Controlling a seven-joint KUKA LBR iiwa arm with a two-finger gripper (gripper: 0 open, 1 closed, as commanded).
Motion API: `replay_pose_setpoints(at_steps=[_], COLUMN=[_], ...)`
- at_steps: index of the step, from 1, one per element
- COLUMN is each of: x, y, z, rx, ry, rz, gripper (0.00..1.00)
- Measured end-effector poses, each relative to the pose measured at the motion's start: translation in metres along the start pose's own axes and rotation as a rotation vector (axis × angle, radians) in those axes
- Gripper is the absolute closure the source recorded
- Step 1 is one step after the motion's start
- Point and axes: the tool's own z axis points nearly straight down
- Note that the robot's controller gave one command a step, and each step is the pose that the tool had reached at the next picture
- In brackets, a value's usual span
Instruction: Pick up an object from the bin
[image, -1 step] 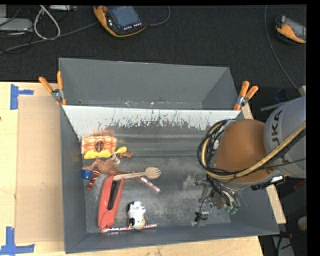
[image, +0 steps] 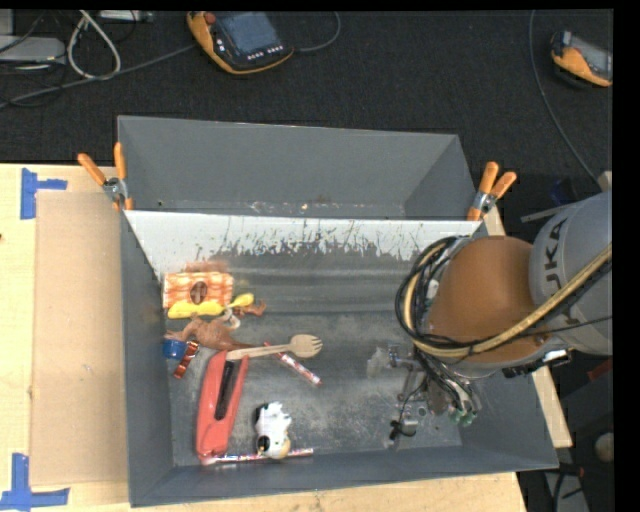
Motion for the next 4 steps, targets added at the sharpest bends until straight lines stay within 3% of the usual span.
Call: replay_pose_setpoints(at_steps=[1, 2, 3, 4], x=[-0.033, -0.049, -0.094, -0.137], y=[0.048, 0.079, 0.109, 0.091], z=[0.005, 0.012, 0.035, 0.005], rx=[0.000, 0.000, -0.001, 0.000], ry=[0.000, 0.003, -0.002, 0.001], rz=[0.075, 0.110, 0.042, -0.089], gripper=[0.00, 0.00, 0.00, 0.00])
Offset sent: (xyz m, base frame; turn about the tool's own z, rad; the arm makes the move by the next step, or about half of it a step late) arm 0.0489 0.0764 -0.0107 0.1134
